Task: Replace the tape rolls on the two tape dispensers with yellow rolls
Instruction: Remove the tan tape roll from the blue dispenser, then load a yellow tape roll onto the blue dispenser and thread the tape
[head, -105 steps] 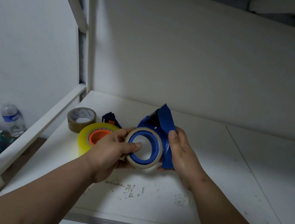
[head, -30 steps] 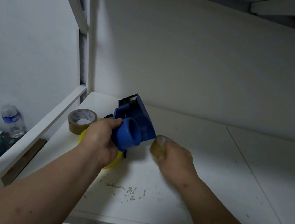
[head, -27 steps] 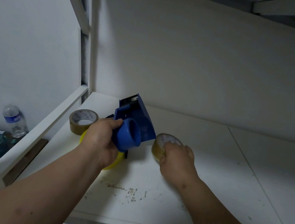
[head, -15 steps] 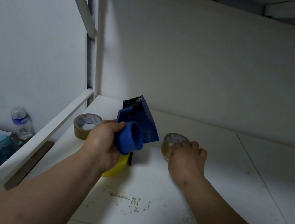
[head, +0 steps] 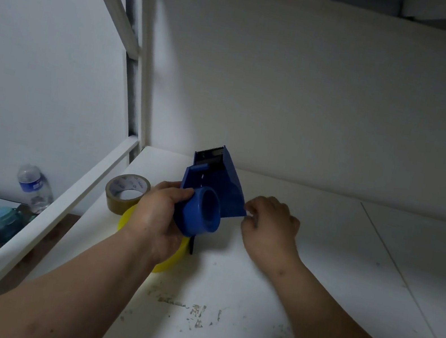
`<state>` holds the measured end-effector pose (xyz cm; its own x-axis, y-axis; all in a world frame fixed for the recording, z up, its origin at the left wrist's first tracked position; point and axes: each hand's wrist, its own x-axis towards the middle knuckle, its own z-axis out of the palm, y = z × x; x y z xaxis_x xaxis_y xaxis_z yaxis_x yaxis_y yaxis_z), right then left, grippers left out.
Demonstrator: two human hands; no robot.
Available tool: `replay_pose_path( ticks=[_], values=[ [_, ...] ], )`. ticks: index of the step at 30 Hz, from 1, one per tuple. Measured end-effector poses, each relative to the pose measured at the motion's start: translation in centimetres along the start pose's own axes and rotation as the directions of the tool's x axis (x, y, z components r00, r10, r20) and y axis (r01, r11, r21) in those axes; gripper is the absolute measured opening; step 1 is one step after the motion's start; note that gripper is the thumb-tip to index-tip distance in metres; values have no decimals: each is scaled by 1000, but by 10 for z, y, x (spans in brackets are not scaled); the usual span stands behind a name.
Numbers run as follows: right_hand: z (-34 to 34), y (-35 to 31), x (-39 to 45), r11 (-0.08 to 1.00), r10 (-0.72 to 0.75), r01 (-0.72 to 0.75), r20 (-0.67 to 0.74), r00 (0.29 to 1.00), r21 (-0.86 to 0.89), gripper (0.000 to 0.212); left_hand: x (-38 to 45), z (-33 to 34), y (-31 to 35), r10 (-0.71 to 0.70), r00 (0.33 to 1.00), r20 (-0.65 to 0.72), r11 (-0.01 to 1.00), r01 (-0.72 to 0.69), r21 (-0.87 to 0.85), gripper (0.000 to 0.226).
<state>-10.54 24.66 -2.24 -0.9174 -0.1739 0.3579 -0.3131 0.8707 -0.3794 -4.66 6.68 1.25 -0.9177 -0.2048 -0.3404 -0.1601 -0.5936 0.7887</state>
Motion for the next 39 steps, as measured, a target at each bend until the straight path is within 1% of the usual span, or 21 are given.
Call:
replay_pose_path(
  ticks=[2,5,7,9,12,15,17,20,23,28,32,34,36,39],
  values=[
    [-9,-12,-3,996,-44,46,-15,999,82,25,-3,5,-3,10,1000,2,1000,-10,6,16],
    [-22,-26,-15,957,-133,149,-78,988,250,40,-8,13,-8,33,999,12,999,-33,8,17],
    [-31,-32,-24,920,-175,205,-116,978,335,38,-14,18,-12,50,998,37,999,-50,17,22],
    [-38,-30,-31,912,-185,203,-85,979,356,29,-20,24,-17,61,996,70,998,-63,24,27],
    [-47,-28,-38,925,-171,175,-41,984,338,25,-27,30,-26,75,991,115,997,-78,23,31],
    [-61,-24,-51,931,-151,160,-52,987,328,23,-32,37,-39,88,985,151,996,-91,13,27],
    [-67,-16,-59,936,-124,132,-45,991,328,21,-35,45,-47,69,981,179,997,-72,13,22],
    [-79,-4,-71,960,-57,64,-32,998,272,16,-37,61,-58,32,970,240,998,-42,36,17],
    [-89,5,-81,979,12,4,-75,997,203,14,-38,80,-68,-15,949,315,997,-11,82,15],
    [-103,24,-98,992,97,-85,-139,986,90,12,-39,106,-83,-88,908,409,988,26,155,27],
    [-111,45,-118,988,153,-148,-172,973,41,5,-46,123,-106,-190,869,458,970,95,223,35],
    [-117,59,-127,987,162,-163,-191,968,11,5,-49,138,-118,-226,855,468,964,128,232,31],
    [-127,78,-133,984,172,-176,-201,964,-3,5,-52,156,-132,-243,837,490,962,144,230,19],
    [-144,111,-142,982,178,-187,-205,963,-25,13,-58,189,-157,-272,820,503,955,165,248,12]
  ],
)
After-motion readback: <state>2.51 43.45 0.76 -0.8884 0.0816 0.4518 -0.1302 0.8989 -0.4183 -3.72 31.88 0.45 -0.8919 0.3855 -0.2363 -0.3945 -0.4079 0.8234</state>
